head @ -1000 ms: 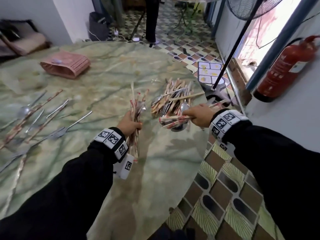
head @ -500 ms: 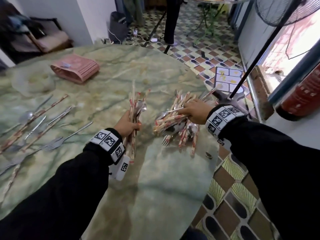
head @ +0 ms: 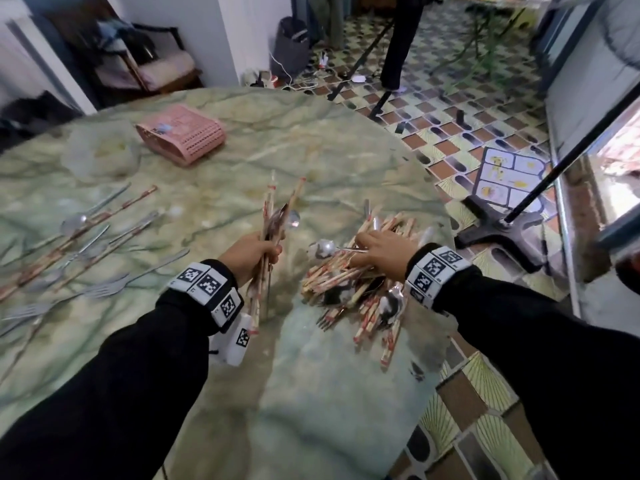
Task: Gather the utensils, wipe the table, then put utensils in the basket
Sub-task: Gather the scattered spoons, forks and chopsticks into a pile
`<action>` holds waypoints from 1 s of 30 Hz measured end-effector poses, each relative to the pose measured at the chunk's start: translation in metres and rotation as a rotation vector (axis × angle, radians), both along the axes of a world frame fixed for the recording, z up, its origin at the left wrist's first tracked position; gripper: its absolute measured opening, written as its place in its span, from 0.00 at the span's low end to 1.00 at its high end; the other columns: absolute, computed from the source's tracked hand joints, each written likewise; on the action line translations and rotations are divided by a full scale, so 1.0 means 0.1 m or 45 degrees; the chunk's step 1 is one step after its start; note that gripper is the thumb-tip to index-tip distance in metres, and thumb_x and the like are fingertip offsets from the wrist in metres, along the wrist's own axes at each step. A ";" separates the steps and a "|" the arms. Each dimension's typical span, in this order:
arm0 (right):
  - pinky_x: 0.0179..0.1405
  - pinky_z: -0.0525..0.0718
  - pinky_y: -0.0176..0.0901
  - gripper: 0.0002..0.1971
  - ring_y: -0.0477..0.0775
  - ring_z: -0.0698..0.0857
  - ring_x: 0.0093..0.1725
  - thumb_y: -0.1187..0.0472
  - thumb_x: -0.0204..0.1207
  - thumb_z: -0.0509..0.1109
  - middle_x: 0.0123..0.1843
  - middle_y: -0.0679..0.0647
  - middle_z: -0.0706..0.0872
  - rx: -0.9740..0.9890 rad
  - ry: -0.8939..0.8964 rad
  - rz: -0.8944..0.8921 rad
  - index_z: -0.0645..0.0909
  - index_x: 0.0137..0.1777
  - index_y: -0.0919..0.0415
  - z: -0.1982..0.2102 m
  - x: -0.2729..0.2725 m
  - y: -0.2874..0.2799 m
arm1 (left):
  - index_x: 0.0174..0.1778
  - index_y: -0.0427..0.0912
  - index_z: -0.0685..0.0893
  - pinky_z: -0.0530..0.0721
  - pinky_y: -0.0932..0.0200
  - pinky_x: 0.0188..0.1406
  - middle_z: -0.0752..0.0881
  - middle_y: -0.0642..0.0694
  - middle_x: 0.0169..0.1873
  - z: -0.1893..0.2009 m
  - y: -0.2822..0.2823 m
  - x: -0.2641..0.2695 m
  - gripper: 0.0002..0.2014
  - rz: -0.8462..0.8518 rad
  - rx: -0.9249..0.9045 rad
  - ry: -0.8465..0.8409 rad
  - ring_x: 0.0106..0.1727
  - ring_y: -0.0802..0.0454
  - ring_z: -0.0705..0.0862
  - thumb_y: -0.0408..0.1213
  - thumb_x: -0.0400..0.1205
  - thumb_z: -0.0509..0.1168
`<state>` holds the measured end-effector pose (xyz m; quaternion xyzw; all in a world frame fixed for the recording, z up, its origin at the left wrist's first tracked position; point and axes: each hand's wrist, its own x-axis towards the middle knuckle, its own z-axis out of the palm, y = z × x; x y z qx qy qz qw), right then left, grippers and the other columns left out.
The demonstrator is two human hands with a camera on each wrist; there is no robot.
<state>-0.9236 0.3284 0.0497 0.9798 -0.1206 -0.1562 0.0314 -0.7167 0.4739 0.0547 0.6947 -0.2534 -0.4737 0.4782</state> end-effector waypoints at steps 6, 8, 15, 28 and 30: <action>0.58 0.77 0.47 0.19 0.58 0.80 0.58 0.60 0.80 0.64 0.61 0.60 0.74 0.224 -0.073 -0.033 0.75 0.71 0.54 -0.01 -0.02 -0.04 | 0.40 0.36 0.74 0.70 0.74 0.17 0.68 0.44 0.29 0.07 -0.21 -0.16 0.16 0.042 -0.069 0.097 0.28 0.54 0.67 0.14 0.75 0.45; 0.60 0.77 0.47 0.21 0.58 0.80 0.59 0.57 0.79 0.66 0.62 0.59 0.75 0.296 -0.074 -0.074 0.74 0.73 0.52 -0.01 -0.03 -0.06 | 0.41 0.36 0.75 0.70 0.72 0.21 0.69 0.44 0.30 0.06 -0.26 -0.19 0.17 0.022 -0.075 0.088 0.29 0.54 0.67 0.14 0.73 0.45; 0.69 0.74 0.45 0.31 0.56 0.75 0.68 0.65 0.73 0.70 0.68 0.57 0.76 0.517 -0.026 -0.332 0.68 0.76 0.51 0.10 -0.07 -0.16 | 0.50 0.40 0.74 0.77 0.65 0.33 0.72 0.47 0.33 0.11 -0.33 -0.27 0.18 0.077 -0.257 0.115 0.32 0.54 0.72 0.12 0.78 0.50; 0.61 0.72 0.37 0.28 0.53 0.77 0.66 0.50 0.80 0.63 0.69 0.58 0.78 0.873 -0.466 -0.539 0.65 0.77 0.59 0.42 0.03 0.02 | 0.46 0.48 0.69 0.75 0.59 0.36 0.73 0.48 0.36 0.22 -0.42 -0.36 0.20 0.346 -0.517 0.155 0.38 0.53 0.75 0.14 0.79 0.55; 0.63 0.75 0.40 0.31 0.53 0.79 0.65 0.48 0.77 0.66 0.68 0.58 0.79 1.052 -0.508 -0.562 0.64 0.78 0.58 0.51 0.15 0.10 | 0.46 0.48 0.68 0.76 0.57 0.37 0.73 0.48 0.36 0.25 -0.45 -0.43 0.19 0.306 -0.566 0.156 0.37 0.53 0.76 0.15 0.79 0.56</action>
